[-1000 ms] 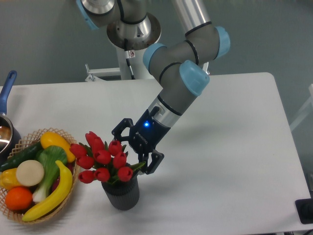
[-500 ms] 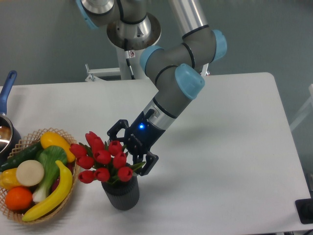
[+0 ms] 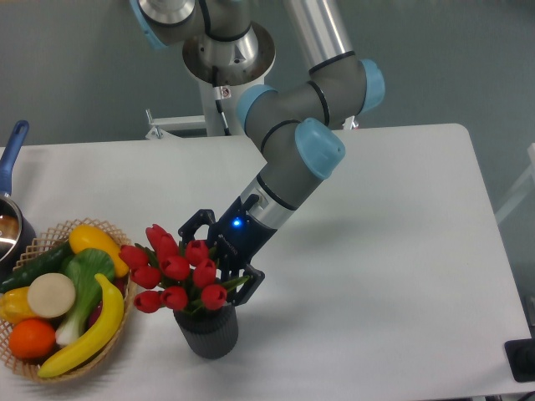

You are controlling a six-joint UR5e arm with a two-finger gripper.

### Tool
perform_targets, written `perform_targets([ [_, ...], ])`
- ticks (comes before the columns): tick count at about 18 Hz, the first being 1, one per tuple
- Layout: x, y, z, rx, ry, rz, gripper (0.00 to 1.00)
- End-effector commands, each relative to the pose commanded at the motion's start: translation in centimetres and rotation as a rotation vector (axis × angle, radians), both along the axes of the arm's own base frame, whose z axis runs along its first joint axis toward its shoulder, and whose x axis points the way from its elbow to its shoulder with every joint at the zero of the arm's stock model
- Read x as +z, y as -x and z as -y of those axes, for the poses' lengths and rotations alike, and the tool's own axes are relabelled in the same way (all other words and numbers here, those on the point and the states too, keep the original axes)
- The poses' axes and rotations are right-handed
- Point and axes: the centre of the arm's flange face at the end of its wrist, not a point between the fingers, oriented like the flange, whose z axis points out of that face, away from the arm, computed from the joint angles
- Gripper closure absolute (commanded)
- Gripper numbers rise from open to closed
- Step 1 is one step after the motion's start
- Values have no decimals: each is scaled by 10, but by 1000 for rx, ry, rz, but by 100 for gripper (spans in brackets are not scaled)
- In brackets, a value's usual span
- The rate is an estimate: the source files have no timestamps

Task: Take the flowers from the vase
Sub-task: 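Close the gripper around the tulip stems just above the vase rim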

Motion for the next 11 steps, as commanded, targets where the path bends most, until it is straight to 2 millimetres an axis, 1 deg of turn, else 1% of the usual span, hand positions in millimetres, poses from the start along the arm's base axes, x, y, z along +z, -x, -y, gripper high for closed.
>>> perform_targets([
  [4,3,-1,-1,-4,-16,9,0],
  [10,2,-1,-2,-6,-19,10,0],
  [11,2,-1,-2,-6,-19,10,1],
])
